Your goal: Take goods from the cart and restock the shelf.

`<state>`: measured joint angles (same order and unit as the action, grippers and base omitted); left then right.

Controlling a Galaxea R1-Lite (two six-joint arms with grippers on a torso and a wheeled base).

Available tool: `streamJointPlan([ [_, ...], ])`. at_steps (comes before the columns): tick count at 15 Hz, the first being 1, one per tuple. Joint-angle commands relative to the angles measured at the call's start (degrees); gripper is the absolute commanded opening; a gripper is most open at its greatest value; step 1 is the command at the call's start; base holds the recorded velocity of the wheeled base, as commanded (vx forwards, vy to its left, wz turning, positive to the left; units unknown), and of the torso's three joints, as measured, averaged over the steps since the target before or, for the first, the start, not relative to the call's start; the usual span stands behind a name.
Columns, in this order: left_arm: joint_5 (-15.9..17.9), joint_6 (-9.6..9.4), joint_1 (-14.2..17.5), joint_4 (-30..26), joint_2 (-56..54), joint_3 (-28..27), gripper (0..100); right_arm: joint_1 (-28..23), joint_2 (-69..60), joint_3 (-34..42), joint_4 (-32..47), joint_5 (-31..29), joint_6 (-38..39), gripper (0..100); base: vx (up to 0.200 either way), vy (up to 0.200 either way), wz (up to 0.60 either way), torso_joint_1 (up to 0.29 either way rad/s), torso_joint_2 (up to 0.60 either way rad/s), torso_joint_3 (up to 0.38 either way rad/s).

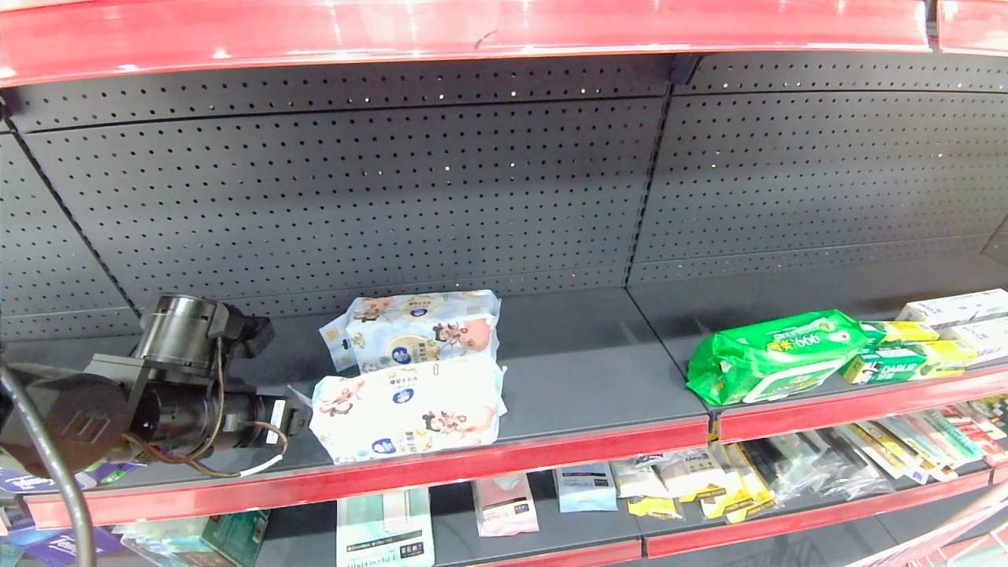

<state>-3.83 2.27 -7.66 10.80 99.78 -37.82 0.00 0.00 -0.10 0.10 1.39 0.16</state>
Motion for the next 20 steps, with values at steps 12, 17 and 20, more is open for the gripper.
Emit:
streamJointPlan([
  [12,-0.04,0.02,-0.61,0.71,0.77,0.02,100,0.00,0.09,0.01,-0.01,0.02,0.02,100,0.000,0.000,0.00,0.000,0.00,0.000],
  [17,-0.04,0.02,-0.61,0.80,1.29,0.02,100,0.00,0.09,0.01,-0.01,0.02,0.02,100,0.000,0.000,0.00,0.000,0.00,0.000],
  [20,-0.04,0.02,-1.05,0.80,1.56,0.02,100,0.00,0.09,0.01,-0.01,0.10,0.02,100,0.000,0.000,0.00,0.000,0.00,0.000],
])
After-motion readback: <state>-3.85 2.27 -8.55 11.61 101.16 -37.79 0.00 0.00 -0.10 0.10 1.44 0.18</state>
